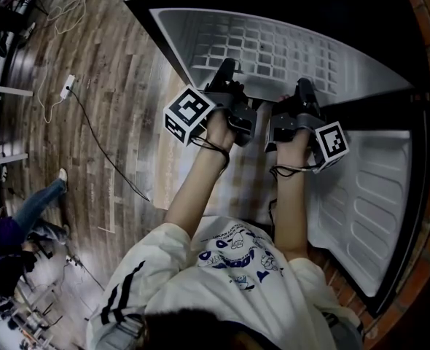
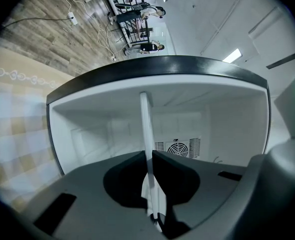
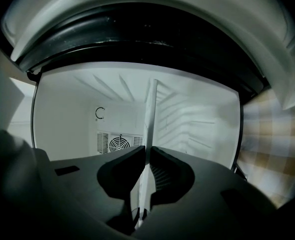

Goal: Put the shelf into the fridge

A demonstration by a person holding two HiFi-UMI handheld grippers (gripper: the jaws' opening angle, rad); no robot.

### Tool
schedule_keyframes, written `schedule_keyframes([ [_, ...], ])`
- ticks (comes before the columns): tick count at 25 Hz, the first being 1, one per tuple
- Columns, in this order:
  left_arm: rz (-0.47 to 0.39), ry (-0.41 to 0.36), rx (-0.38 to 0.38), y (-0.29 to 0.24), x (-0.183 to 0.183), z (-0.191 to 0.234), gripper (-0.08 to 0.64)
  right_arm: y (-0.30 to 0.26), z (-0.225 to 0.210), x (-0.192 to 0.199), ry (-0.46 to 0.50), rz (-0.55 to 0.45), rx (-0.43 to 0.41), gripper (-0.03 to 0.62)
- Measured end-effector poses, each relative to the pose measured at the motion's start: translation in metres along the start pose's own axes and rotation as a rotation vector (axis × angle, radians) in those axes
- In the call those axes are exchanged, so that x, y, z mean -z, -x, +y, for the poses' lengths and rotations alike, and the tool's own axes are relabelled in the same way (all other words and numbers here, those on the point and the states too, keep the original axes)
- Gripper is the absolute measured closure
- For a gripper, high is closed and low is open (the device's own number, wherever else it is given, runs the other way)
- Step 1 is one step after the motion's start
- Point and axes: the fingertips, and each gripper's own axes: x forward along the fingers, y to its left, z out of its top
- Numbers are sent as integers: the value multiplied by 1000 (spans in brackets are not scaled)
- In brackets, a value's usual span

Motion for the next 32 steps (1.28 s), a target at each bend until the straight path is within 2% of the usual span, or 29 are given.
schedule_keyframes([
  [18, -7, -8, 6, -11, -4, -4, 522, -12, 5, -2, 6, -5, -17, 541],
  [25, 10, -12, 1, -11, -4, -4, 522, -11, 7, -2, 90, -2, -18, 537],
  [32, 18, -7, -5, 5, 1, -2, 509, 4, 6, 9, 123, 36, -10, 537],
])
